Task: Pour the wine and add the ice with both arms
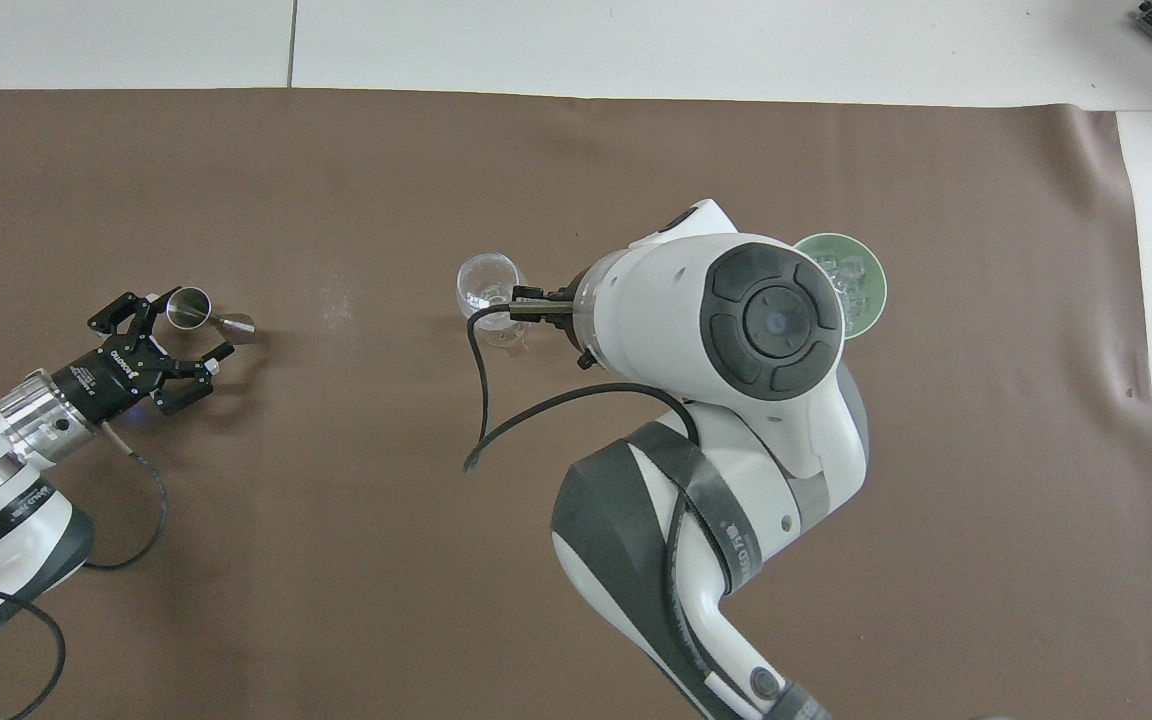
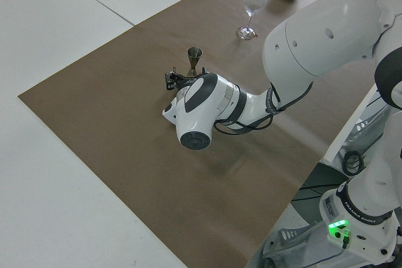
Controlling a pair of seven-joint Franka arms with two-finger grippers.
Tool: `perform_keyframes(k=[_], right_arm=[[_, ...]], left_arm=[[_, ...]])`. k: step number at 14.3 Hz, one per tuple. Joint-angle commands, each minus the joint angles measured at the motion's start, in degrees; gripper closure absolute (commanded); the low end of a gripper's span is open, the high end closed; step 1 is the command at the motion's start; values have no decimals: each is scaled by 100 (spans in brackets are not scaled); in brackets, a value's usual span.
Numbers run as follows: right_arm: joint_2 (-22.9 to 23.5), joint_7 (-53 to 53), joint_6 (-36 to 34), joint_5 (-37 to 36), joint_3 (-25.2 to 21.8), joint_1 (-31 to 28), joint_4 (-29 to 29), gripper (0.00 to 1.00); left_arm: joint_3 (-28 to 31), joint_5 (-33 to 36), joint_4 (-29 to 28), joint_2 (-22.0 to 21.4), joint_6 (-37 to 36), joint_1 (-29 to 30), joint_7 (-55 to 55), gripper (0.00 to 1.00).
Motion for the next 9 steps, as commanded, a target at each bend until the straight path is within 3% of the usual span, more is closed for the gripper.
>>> perform_keyframes(k=[1, 6, 9], right_arm=[[3, 171, -16, -310, 26, 218, 121, 90], [82, 101, -7, -443, 35, 253, 244, 92], [398, 101, 54, -522, 35, 315, 533, 92]], left_arm=[[-13, 542, -25, -39, -221, 332, 60, 0], [14, 1518, 291, -48, -590, 815, -20, 0], [23, 2387, 616, -153, -643, 992, -203, 0]])
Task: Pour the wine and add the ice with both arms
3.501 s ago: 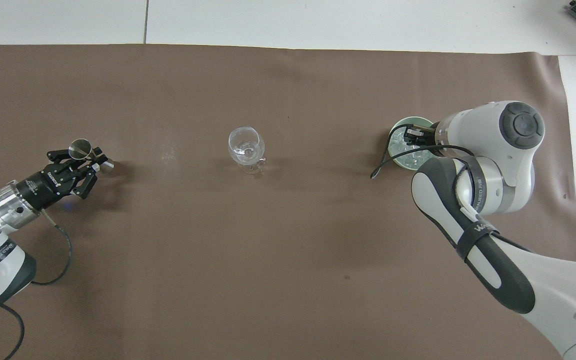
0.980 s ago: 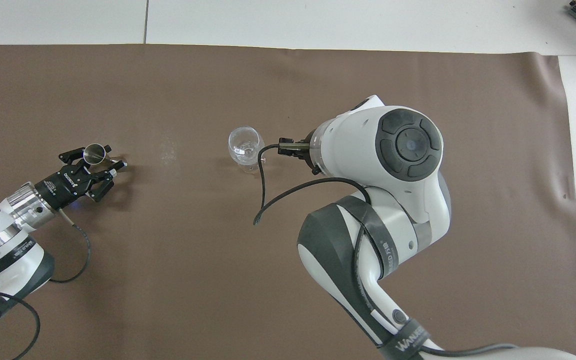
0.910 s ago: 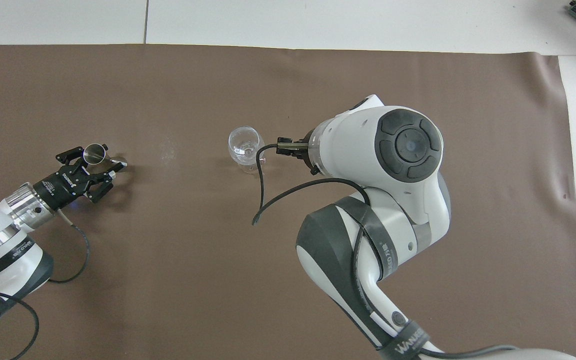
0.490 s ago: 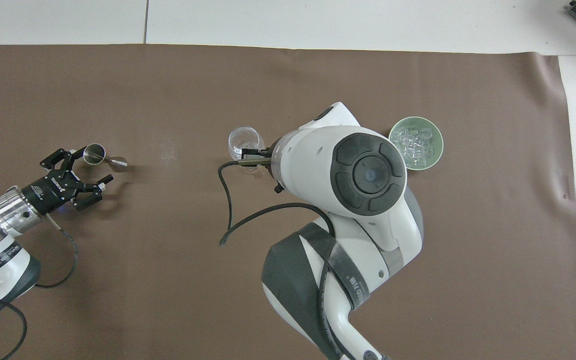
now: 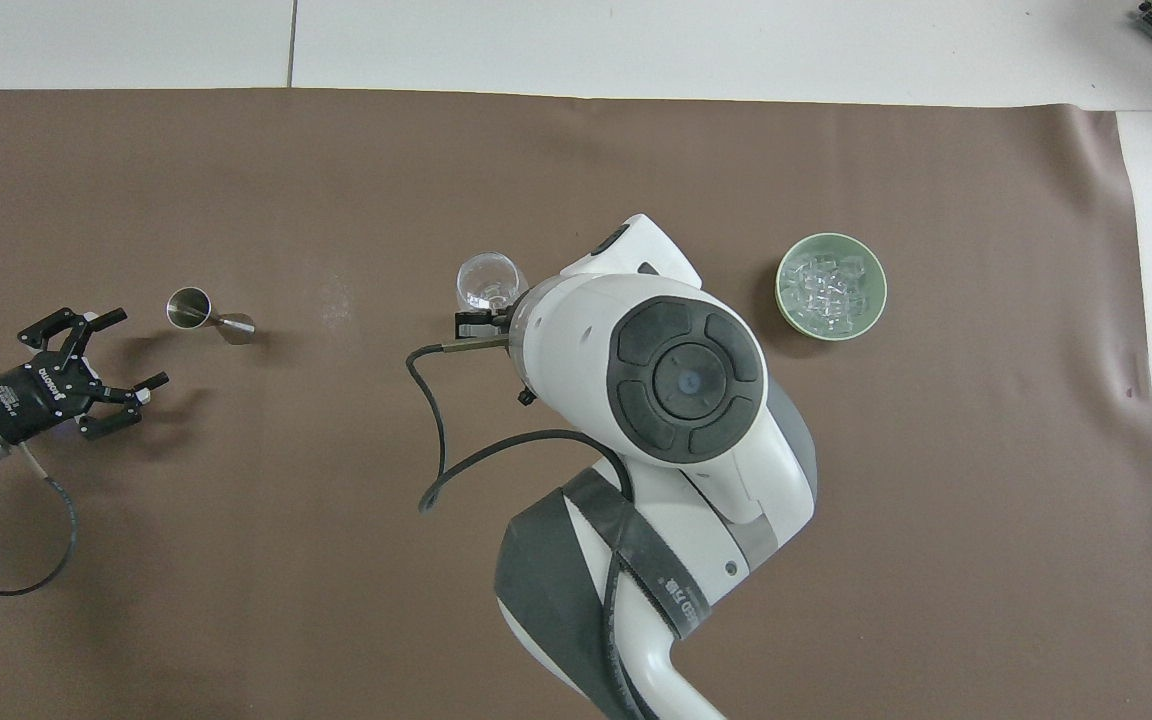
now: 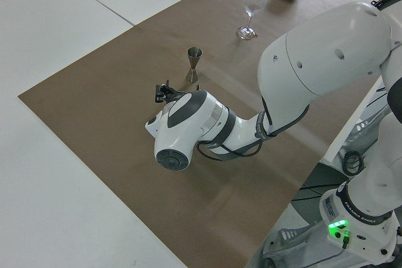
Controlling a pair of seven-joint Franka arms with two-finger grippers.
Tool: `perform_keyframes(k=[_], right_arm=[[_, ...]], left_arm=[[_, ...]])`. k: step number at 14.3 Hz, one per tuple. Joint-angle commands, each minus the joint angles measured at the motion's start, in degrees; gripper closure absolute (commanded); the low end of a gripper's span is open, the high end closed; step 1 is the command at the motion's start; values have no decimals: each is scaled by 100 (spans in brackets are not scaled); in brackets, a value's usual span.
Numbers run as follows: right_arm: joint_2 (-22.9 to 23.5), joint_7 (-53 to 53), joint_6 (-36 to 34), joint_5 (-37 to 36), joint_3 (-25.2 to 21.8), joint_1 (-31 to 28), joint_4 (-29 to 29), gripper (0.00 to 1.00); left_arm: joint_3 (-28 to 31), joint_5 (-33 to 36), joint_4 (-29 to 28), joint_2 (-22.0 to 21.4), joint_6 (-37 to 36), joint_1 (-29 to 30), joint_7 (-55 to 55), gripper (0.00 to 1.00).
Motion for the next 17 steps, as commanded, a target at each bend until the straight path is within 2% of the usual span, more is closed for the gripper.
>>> perform_keyframes(k=[1, 3, 6, 11, 17], right_arm=[[339, 84, 74, -249, 33, 5, 335, 92], [567, 111, 40, -268, 33, 13, 615, 93], [752, 146, 31, -268, 33, 22, 844, 93], [1060, 163, -49, -373, 33, 84, 1241, 95], [1262, 251, 39, -523, 33, 128, 1206, 93]], left_arm=[[0, 915, 320, -225, -126, 126, -311, 0], [62, 1566, 618, -383, -144, 126, -609, 0], [62, 2165, 1084, -516, -415, 117, -927, 0], [62, 3211, 2060, -454, -1030, 126, -813, 0], [-17, 4116, 2431, -656, -1067, -146, -15, 0]])
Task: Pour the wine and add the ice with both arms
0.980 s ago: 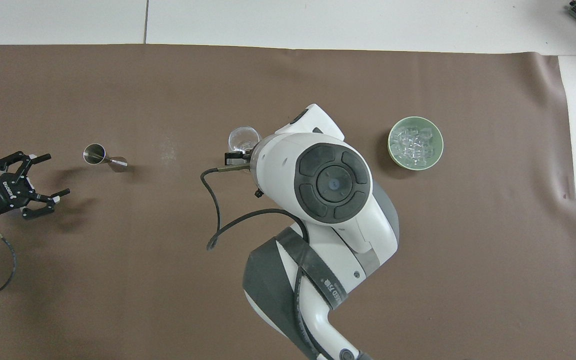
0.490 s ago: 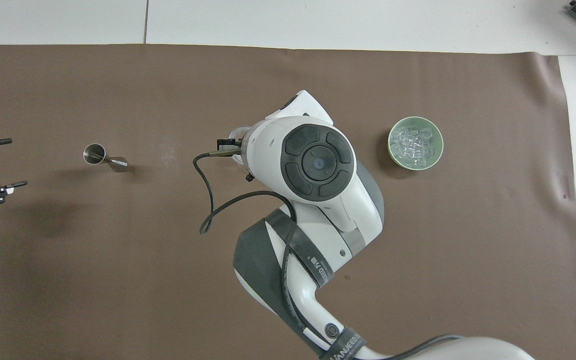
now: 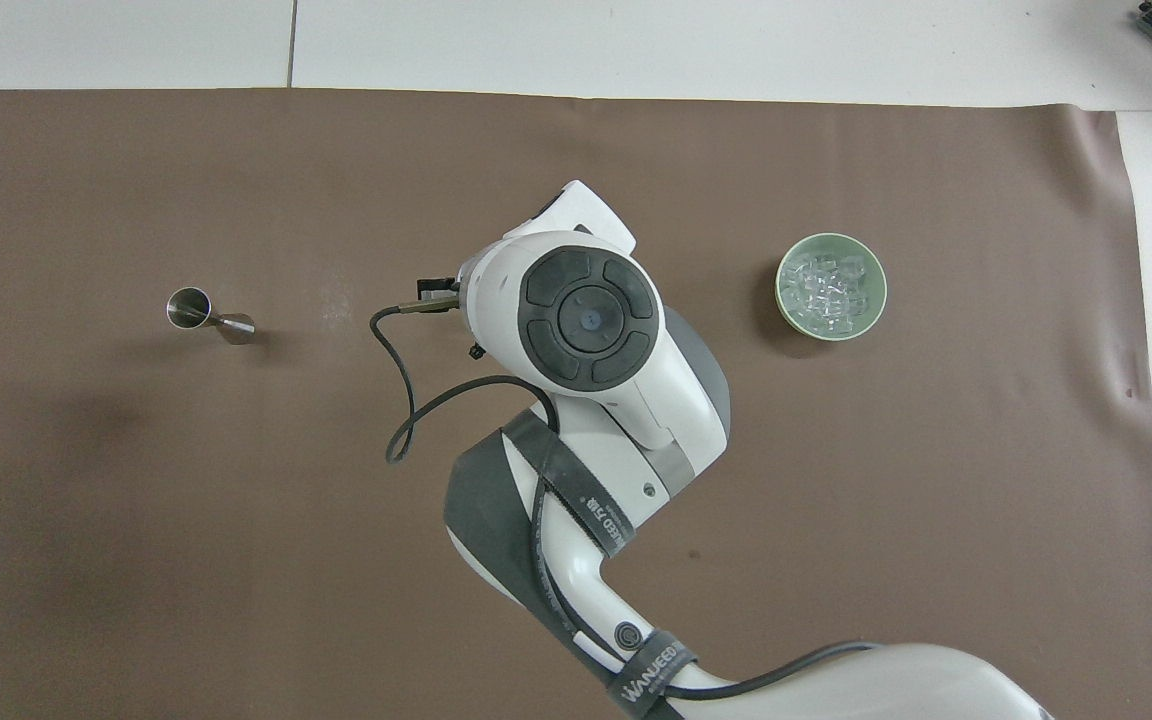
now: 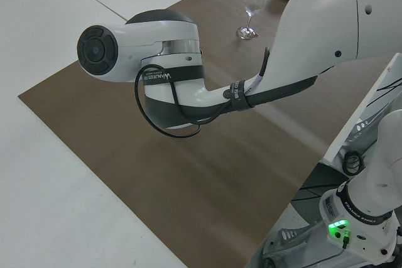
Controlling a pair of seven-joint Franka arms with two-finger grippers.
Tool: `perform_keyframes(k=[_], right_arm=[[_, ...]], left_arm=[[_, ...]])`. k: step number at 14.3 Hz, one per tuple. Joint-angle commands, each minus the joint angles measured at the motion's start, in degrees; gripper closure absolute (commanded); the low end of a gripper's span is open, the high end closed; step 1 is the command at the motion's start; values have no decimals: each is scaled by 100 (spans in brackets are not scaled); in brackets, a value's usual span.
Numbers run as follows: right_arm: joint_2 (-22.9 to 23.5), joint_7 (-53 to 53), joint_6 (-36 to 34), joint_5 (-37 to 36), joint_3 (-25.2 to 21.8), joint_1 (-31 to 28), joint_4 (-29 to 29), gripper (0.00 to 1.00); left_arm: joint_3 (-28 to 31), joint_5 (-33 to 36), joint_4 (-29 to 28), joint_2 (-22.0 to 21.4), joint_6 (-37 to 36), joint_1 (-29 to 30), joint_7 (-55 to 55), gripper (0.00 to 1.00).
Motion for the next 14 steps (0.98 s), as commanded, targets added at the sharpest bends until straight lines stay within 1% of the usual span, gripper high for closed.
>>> perform_keyframes(k=[1, 4, 6, 7, 9, 10, 12, 14], right_arm=[[185, 228, -12, -271, 30, 5, 183, 93], [194, 228, 5, -315, 30, -13, 192, 93], [194, 228, 5, -315, 30, -13, 192, 92], [194, 237, 5, -315, 30, -4, 192, 92], [194, 237, 5, -315, 30, -4, 200, 92], [203, 228, 14, -315, 30, -4, 200, 91], [220, 202, 127, -333, 30, -4, 209, 91], [238, 184, 225, -368, 30, -13, 209, 91]], left_arm=[[50, 538, 93, -161, -121, -294, 528, 0], [50, 864, 93, -293, -112, -435, 1091, 0], [42, 1503, 119, -398, -60, -689, 1452, 0], [42, 1698, 128, -433, -51, -795, 1454, 0], [42, 1753, 128, -539, -60, -884, 1497, 0], [50, 1796, 128, -583, -60, -1023, 1611, 0], [42, 2269, 128, -723, -68, -1269, 1988, 0], [42, 2420, 128, -820, -86, -1489, 2270, 0]])
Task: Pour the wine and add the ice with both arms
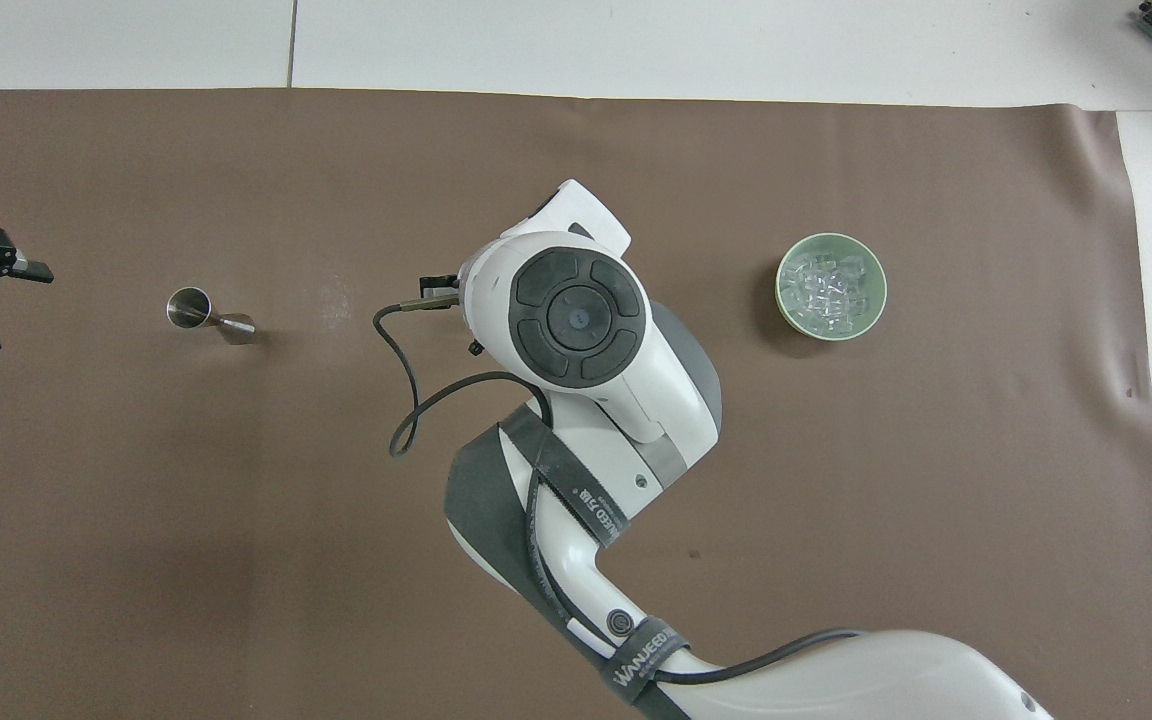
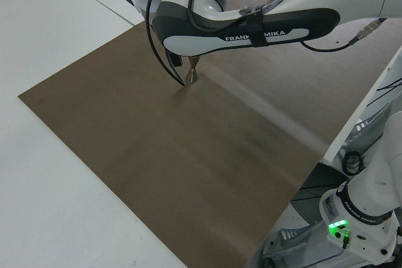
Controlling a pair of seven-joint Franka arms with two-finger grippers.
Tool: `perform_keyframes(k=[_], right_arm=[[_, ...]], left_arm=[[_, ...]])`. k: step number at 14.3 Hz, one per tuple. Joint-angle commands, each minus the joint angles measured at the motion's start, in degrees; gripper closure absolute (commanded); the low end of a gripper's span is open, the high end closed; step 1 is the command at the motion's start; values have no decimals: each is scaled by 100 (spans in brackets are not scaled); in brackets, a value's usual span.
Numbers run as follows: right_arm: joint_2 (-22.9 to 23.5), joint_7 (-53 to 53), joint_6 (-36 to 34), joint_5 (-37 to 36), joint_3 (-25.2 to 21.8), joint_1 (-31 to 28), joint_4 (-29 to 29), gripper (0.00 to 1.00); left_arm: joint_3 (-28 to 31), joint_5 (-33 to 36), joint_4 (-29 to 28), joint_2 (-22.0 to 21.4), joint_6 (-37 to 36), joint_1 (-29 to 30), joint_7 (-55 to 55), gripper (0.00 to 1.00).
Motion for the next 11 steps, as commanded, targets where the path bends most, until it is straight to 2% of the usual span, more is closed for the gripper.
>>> perform_keyframes(k=[1, 6, 11], right_arm=[[141, 162, 123, -207, 25, -14, 177, 91], [141, 110, 123, -251, 34, -31, 168, 90], [141, 66, 299, -278, 34, -58, 133, 82]], left_arm=[[83, 325, -4, -228, -107, -381, 482, 0], [74, 1195, -4, -430, -89, -1014, 1019, 0], [74, 1547, -39, -711, -159, -1516, 1439, 0]])
